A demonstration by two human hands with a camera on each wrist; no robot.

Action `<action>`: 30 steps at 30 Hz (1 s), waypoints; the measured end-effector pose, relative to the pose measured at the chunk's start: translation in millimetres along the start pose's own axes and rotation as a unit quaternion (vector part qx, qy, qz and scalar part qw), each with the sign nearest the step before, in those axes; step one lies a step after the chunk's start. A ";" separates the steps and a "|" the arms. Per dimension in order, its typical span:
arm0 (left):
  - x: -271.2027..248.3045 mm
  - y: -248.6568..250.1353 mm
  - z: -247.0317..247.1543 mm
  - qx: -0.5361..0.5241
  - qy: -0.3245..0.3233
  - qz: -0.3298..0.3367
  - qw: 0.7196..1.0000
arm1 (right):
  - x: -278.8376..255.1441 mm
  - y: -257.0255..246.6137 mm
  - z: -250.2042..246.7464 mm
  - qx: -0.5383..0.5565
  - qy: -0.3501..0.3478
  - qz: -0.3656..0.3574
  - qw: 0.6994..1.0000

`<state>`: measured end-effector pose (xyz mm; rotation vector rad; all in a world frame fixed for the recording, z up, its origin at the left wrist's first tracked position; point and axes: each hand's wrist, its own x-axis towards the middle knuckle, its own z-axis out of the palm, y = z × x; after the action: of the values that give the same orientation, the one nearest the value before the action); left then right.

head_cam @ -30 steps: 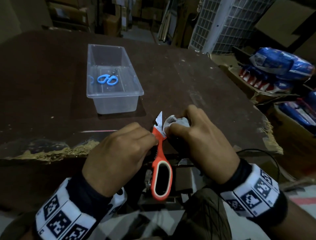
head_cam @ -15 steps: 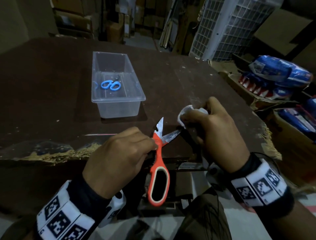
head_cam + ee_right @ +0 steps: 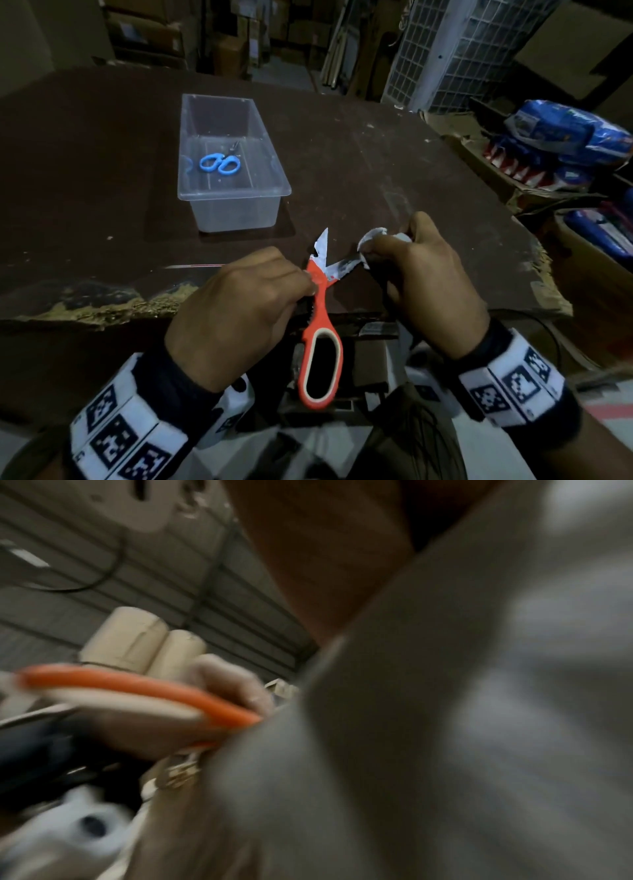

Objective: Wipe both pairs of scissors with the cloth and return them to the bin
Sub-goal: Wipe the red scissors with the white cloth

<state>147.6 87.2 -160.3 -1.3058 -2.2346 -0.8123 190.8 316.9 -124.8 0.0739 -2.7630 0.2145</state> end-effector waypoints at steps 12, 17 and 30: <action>-0.7 1.0 -0.1 0.010 -0.004 0.004 1.000 | 3.7 1.7 -3.2 0.058 0.025 0.001 0.998; 0.8 2.4 0.6 0.016 0.003 0.008 1.000 | -5.4 -26.7 -6.3 0.099 -0.030 -0.051 0.993; -0.2 2.5 0.8 0.019 -0.001 0.012 1.000 | -0.9 -35.6 -11.9 0.082 -0.086 -0.055 0.991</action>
<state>149.8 88.6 -160.4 -1.3152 -2.2211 -0.7566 198.7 283.7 -109.2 0.3016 -2.8957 0.4243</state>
